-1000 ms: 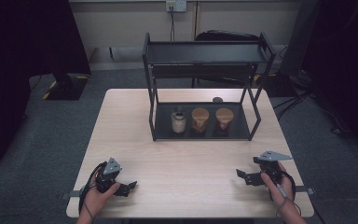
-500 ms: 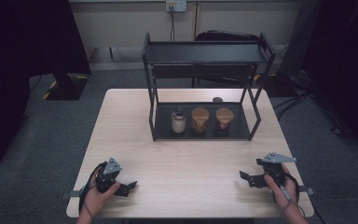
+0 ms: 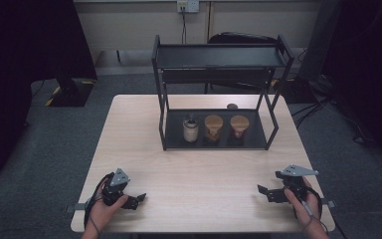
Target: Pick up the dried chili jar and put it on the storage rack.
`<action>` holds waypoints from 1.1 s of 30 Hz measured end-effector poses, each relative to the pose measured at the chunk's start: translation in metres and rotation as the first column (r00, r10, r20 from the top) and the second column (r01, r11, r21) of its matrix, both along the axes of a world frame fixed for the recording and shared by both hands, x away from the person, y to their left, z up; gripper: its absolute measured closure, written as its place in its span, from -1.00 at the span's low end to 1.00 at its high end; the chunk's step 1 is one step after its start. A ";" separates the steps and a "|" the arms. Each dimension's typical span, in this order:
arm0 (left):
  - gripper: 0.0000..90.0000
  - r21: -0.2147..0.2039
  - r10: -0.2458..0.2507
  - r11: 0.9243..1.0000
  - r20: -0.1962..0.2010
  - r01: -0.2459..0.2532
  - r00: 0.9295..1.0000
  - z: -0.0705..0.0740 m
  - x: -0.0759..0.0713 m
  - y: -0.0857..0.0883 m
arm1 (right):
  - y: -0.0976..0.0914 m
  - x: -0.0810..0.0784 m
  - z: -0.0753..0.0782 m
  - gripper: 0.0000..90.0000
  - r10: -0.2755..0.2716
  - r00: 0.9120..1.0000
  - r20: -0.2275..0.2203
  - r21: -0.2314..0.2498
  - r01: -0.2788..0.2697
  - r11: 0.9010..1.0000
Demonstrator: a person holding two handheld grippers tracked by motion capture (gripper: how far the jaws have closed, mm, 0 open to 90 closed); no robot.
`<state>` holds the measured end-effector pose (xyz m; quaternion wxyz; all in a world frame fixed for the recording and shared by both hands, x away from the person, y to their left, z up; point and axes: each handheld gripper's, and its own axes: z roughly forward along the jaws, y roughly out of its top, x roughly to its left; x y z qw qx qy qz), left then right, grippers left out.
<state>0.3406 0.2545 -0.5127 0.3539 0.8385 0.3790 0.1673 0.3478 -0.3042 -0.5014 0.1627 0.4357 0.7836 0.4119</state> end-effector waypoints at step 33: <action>-1.00 0.000 0.000 1.000 0.000 0.000 1.000 0.000 0.000 0.000 | -0.019 -0.017 -0.001 -0.94 -0.001 1.000 0.005 -0.041 0.001 0.999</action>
